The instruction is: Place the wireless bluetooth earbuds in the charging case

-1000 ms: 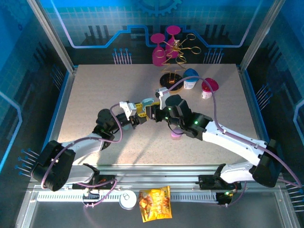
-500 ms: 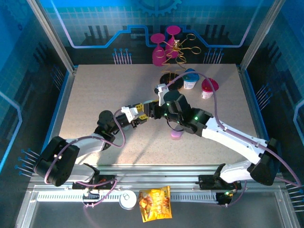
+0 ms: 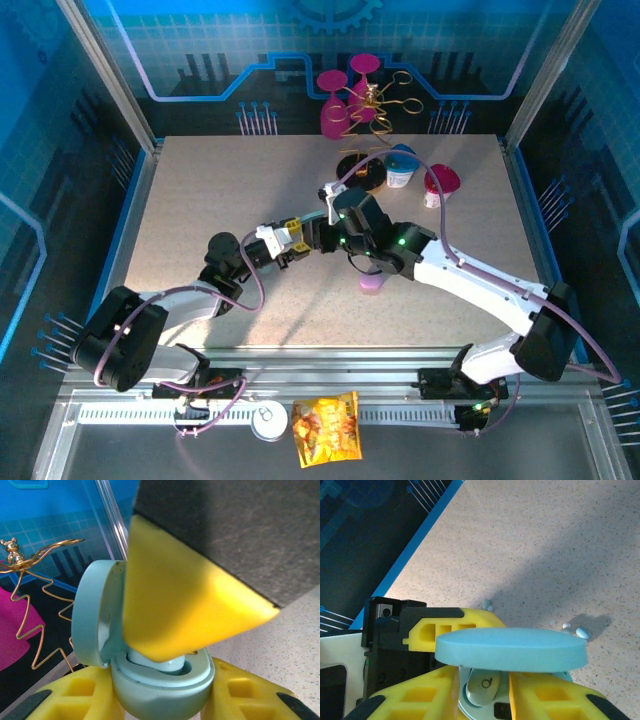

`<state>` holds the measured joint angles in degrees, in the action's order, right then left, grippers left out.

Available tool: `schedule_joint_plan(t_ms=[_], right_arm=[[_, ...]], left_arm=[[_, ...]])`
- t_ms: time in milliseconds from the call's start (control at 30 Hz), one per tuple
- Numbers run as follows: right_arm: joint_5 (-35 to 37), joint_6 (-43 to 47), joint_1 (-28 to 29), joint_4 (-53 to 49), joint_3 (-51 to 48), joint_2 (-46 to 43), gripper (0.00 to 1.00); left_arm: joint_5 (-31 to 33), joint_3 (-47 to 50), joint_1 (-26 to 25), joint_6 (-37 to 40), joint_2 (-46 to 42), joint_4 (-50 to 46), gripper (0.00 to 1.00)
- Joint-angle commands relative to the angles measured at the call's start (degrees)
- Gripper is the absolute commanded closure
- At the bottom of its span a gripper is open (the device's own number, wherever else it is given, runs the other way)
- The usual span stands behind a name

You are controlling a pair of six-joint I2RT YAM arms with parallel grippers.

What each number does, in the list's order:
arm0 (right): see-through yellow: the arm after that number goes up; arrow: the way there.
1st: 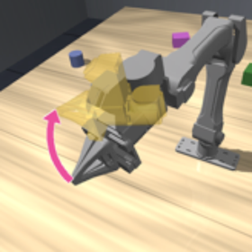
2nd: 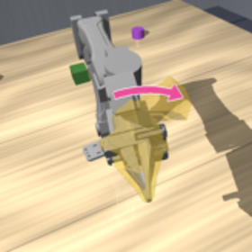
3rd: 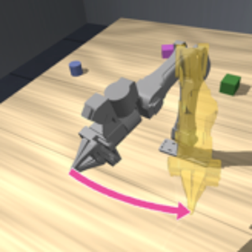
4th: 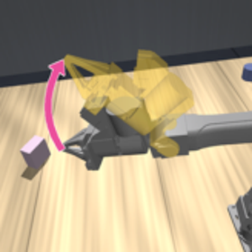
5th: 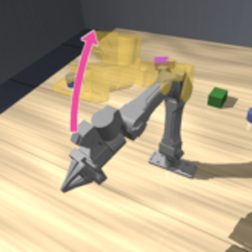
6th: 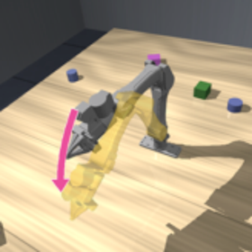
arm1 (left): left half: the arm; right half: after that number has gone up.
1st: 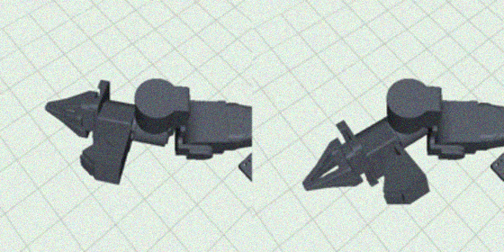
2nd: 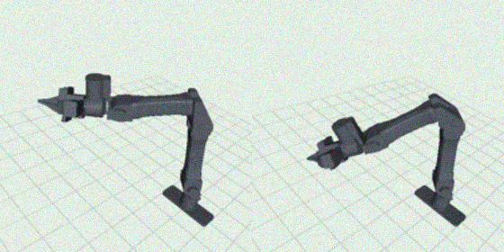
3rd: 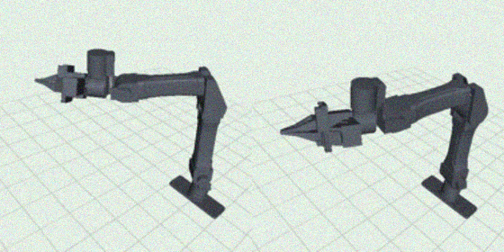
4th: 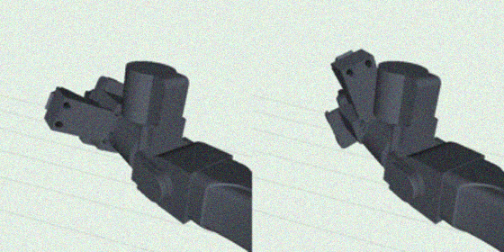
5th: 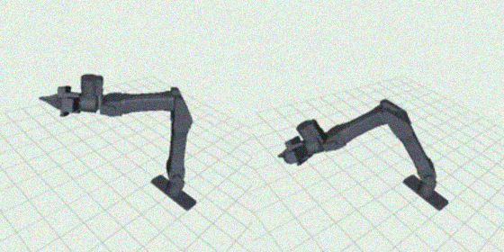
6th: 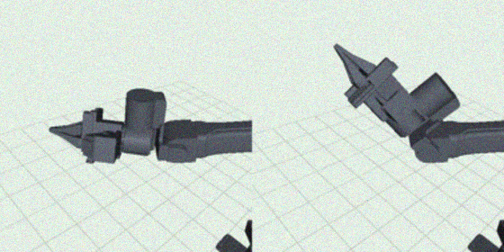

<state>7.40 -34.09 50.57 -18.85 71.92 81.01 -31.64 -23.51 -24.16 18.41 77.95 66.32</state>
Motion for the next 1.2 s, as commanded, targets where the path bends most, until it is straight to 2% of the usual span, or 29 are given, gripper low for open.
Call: schedule_joint_plan(t_ms=[0, 400, 533, 633, 733, 1167], right_arm=[[-0.04, 0.09, -0.41, -3.69, 2.38, 1.29, 0.69], [2.52, 2.94, 1.26, -11.1, 7.29, 5.87, 0.68], [2.73, 3.11, 1.4, -13.35, 8.91, 7.08, 0.76], [3.1, 3.09, 1.47, -13.08, 8.92, 6.84, 0.83], [3.37, 3.09, 1.38, -11.56, 8.18, 5.56, 0.86], [5.3, 4.74, -0.07, -6.91, 4.92, -0.31, 0.84]], left_arm=[[0.4, -0.47, 0.02, 1.45, 0.45, 2.09, 0.82], [1.42, -1.41, -0.01, 1.77, 0.36, 0.69, 0.84], [1.73, -1.65, 0.05, 1.89, 0.27, 0.26, 0.85], [1.75, -1.56, -0.01, 2.11, 0.44, 0.12, 0.85], [1.83, -1.37, -0.02, 2.2, 0.53, 0.12, 0.85], [1.57, -0.93, 0.0, 3.32, 0.62, -1.45, 0.85]])
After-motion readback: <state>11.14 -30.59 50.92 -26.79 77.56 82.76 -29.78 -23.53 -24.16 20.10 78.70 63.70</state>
